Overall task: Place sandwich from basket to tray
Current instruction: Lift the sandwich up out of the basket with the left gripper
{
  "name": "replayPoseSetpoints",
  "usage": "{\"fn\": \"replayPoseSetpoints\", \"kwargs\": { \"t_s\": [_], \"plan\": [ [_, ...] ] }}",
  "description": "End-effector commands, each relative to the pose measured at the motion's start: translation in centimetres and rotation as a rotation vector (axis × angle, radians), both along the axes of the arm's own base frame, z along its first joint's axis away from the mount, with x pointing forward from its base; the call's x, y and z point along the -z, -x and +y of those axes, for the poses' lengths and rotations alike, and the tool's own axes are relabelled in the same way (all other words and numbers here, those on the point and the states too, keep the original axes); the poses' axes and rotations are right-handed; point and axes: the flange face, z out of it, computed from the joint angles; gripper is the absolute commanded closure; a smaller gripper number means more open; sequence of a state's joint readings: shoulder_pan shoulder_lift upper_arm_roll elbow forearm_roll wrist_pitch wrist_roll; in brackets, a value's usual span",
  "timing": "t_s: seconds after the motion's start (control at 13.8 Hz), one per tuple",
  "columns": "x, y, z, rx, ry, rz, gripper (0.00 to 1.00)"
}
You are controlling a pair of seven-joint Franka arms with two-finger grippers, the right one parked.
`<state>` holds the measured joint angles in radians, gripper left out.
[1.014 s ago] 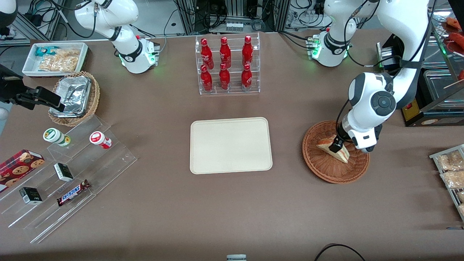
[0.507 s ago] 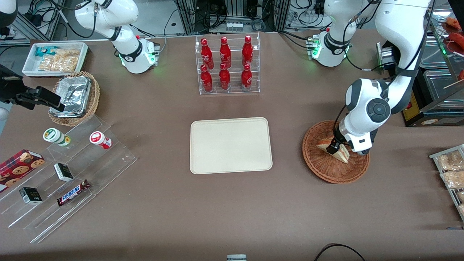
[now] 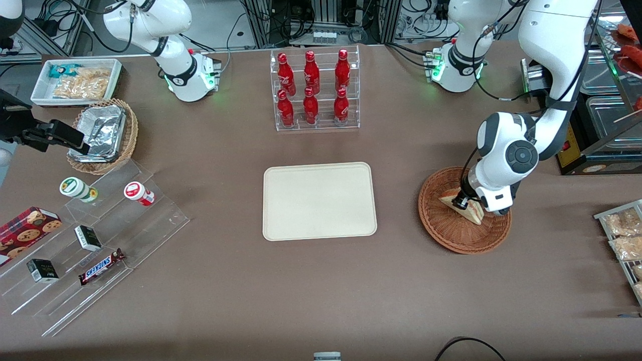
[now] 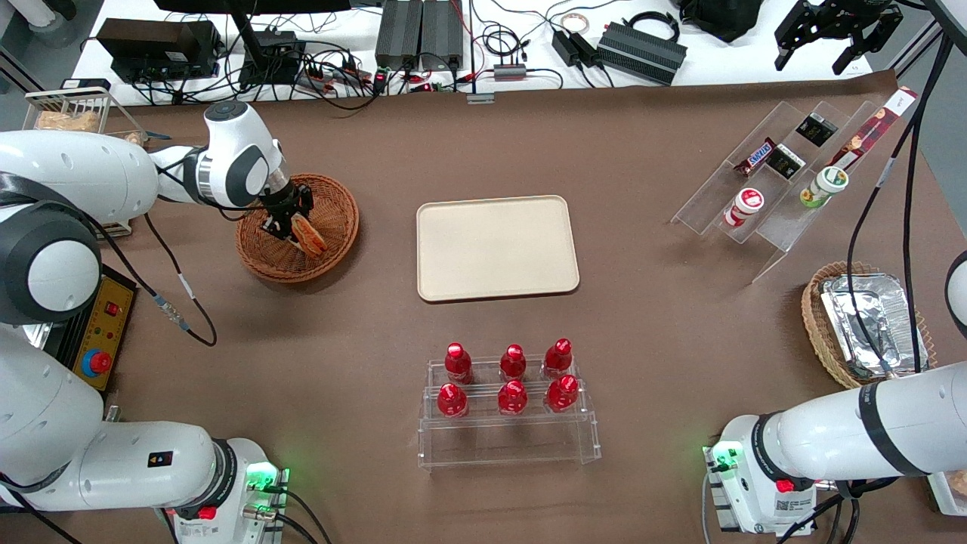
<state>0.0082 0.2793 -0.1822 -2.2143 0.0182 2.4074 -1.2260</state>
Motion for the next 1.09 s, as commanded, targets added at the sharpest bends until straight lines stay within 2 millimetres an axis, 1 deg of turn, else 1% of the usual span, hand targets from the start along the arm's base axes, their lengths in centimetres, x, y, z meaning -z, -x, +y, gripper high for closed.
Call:
{"fn": "replayPoseSetpoints", "kwargs": {
  "t_s": [0.0, 0.07, 0.22, 0.36, 0.43, 0.51, 0.58, 0.65, 0.72, 0.8, 0.87, 1.01],
  "plan": [
    [-2.2, -0.7, 0.3, -0.012, -0.011, -0.044, 0.69],
    [-3.7, -1.2, 0.4, -0.011, -0.016, -0.044, 0.69],
    [-7.4, -2.5, 0.3, 0.016, -0.048, 0.0, 0.69],
    [-11.9, -3.7, -0.3, 0.062, -0.101, 0.03, 0.69],
    [-14.6, -4.6, -1.5, 0.082, -0.104, 0.032, 0.69],
    [-17.2, -5.1, -3.4, 0.121, -0.103, 0.03, 0.69],
    [-19.4, -5.5, -5.1, 0.17, -0.102, 0.031, 0.69],
    [-21.1, -5.2, -7.3, 0.238, -0.098, 0.03, 0.69],
    [-22.3, -4.7, -10.2, 0.333, -0.094, 0.033, 0.69],
    [-22.6, -4.0, -13.2, 0.412, -0.089, 0.049, 0.69],
    [-22.5, -2.9, -16.0, 0.465, -0.089, 0.053, 0.69],
    [-20.8, -1.3, -21.4, 0.579, -0.083, 0.065, 0.69]
  ]
}}
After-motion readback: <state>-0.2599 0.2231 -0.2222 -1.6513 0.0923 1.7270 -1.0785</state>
